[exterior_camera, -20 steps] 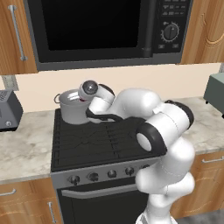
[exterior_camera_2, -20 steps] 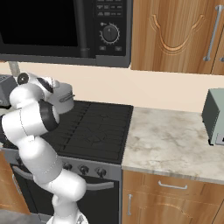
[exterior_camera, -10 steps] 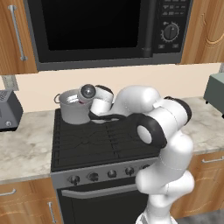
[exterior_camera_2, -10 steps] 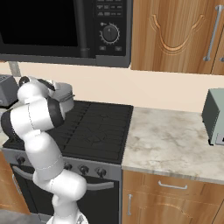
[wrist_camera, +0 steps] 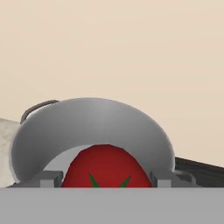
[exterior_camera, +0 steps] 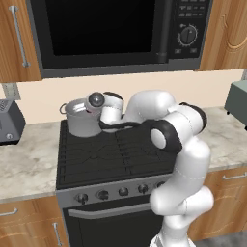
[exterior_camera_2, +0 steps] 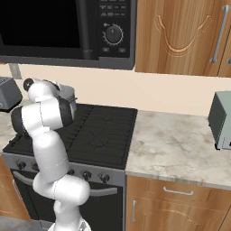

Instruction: Turn on the burner for the pot on the stove. Wait thirty seconds for the pot to heat up. Then add the tomato to the pot.

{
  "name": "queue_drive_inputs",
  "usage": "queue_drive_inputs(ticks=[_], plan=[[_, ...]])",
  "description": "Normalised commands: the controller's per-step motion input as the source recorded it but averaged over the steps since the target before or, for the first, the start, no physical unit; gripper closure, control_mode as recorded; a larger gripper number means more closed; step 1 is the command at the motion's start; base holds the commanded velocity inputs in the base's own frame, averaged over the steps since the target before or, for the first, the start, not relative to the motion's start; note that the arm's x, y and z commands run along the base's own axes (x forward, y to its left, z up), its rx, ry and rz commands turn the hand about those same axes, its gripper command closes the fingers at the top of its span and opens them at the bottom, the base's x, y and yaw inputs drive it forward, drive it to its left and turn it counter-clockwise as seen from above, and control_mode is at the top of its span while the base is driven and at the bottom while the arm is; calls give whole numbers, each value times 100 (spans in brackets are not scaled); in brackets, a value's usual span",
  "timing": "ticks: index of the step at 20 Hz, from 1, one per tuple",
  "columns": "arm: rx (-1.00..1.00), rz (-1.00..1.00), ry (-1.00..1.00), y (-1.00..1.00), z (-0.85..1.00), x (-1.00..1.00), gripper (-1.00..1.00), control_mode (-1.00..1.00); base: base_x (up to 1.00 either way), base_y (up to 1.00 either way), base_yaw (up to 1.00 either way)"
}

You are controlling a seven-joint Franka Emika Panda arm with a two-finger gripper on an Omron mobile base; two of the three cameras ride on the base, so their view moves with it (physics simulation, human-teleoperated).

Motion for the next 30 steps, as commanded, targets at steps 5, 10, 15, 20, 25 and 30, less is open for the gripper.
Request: queue_drive_inputs(ticks=[5, 10, 15, 20, 25, 30], plan=[[0, 0, 0, 7, -10, 24, 100, -100, 0, 0, 0], [0, 0, 0, 5, -12, 25, 100, -100, 0, 0, 0], [0, 0, 0, 4, -21, 22, 100, -100, 0, 0, 0], [0, 0, 0, 3, -9, 23, 100, -100, 0, 0, 0], [0, 0, 0, 3, -8, 25, 100, -100, 0, 0, 0], [0, 0, 0, 6, -4, 26, 100, -100, 0, 0, 0]])
